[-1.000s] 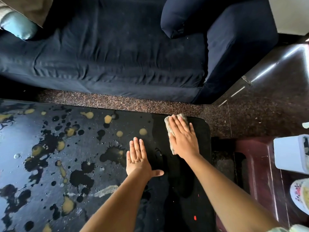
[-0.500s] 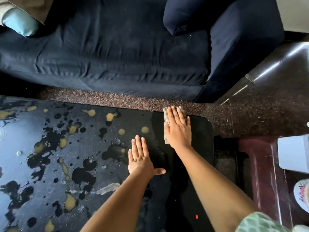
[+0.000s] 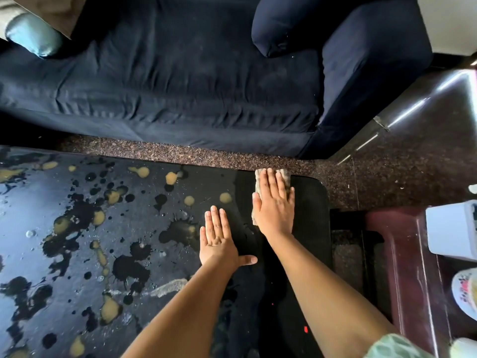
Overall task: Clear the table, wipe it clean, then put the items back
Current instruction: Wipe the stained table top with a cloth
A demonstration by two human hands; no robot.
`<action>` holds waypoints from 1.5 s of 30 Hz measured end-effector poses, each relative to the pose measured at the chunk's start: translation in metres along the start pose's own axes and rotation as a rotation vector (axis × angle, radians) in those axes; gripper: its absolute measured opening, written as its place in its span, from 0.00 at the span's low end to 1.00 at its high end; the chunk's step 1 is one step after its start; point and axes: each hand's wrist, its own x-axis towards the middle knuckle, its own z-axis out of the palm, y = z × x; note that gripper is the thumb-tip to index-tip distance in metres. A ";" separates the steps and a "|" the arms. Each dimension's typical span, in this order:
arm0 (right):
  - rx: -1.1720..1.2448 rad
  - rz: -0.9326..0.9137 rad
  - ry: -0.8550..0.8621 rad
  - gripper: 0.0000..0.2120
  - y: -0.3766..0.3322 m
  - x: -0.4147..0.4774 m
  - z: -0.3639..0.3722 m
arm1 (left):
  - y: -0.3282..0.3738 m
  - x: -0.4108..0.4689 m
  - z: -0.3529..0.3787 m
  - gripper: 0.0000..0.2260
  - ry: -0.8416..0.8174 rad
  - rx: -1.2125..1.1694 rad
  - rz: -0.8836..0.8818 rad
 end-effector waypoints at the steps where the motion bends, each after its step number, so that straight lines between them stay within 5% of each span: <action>1: -0.009 -0.088 -0.023 0.29 -0.001 -0.009 0.003 | -0.001 -0.001 0.001 0.61 0.014 -0.010 0.014; 5: -0.125 -0.662 -0.172 0.29 0.046 -0.055 -0.007 | -0.018 -0.006 0.004 0.62 0.112 0.030 0.114; 7: -0.199 -0.788 -0.186 0.28 0.071 -0.055 -0.011 | -0.031 -0.006 0.001 0.61 0.135 0.088 0.187; 9: -0.160 -0.558 -0.113 0.28 0.067 -0.053 -0.008 | -0.042 -0.007 -0.003 0.60 0.156 0.120 0.237; 11: -0.012 -0.141 0.000 0.27 0.032 -0.060 -0.001 | -0.045 -0.008 -0.006 0.59 0.149 0.132 0.264; 13: 0.051 0.018 0.065 0.27 -0.007 -0.077 0.010 | -0.043 -0.008 -0.006 0.60 0.161 0.127 0.259; 19: -0.146 -0.676 -0.176 0.29 0.035 -0.098 0.002 | -0.033 -0.012 -0.010 0.59 0.137 0.162 0.231; 20: -0.165 -0.651 -0.170 0.29 0.042 -0.093 0.000 | -0.033 -0.012 -0.010 0.59 0.136 0.164 0.230; 23: -0.006 -0.110 -0.031 0.28 0.015 -0.086 0.006 | -0.033 -0.010 -0.009 0.60 0.130 0.167 0.229; 25: 0.067 0.067 0.050 0.28 -0.018 -0.091 0.015 | -0.034 -0.009 -0.008 0.60 0.128 0.183 0.235; 31: -0.161 -0.590 -0.113 0.28 0.040 -0.128 0.005 | -0.054 -0.003 -0.019 0.64 0.097 0.320 0.342; 35: -0.010 0.080 0.017 0.28 0.018 -0.131 0.008 | -0.057 -0.002 -0.021 0.59 0.095 0.308 0.354; 37: 0.056 0.212 0.071 0.28 -0.014 -0.137 0.015 | -0.056 0.000 -0.020 0.56 0.111 0.301 0.346; 42: -0.091 -0.475 -0.073 0.29 0.018 -0.171 0.014 | -0.054 0.000 -0.021 0.52 0.105 0.314 0.320; 43: -0.131 -0.523 -0.089 0.30 0.030 -0.168 0.011 | -0.053 0.000 -0.021 0.52 0.097 0.316 0.313; 45: -0.106 -0.330 -0.051 0.29 0.035 -0.158 0.010 | -0.050 -0.001 -0.021 0.51 0.097 0.323 0.300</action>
